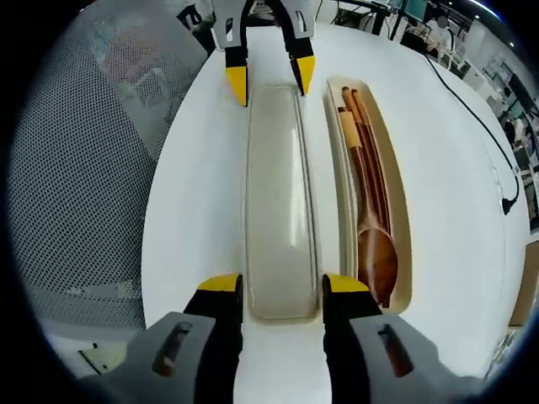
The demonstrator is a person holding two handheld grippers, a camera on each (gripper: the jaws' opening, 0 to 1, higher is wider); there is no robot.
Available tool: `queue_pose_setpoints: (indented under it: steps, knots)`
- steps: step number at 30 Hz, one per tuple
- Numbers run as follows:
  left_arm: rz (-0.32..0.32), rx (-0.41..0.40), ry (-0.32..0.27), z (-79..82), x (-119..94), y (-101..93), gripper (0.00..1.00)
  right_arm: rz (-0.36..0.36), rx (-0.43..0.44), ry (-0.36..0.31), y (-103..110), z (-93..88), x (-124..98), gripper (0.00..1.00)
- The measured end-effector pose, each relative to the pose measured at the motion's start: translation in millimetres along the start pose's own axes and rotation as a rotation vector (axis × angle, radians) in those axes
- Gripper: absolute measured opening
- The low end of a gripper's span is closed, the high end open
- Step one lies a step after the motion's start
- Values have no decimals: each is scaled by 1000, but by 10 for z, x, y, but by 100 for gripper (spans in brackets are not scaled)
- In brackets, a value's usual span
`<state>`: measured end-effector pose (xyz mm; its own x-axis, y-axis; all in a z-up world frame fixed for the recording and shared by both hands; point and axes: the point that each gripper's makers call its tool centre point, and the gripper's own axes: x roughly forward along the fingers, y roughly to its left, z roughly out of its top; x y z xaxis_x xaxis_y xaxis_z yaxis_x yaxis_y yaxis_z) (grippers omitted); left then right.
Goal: Arrange the utensils inside the cutlery case until each visible utensil rests in its matching compartment.
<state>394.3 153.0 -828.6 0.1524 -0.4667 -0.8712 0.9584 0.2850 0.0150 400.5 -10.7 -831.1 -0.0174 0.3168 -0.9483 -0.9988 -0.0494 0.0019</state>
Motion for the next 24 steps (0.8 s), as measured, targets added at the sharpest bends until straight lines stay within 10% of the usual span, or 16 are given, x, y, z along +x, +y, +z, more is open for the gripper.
queue_pose_setpoints:
  steps: [24]
  knots:
    - [11,-10,16,17,-1,-16,40,-3,3,127,27,24,26,36]
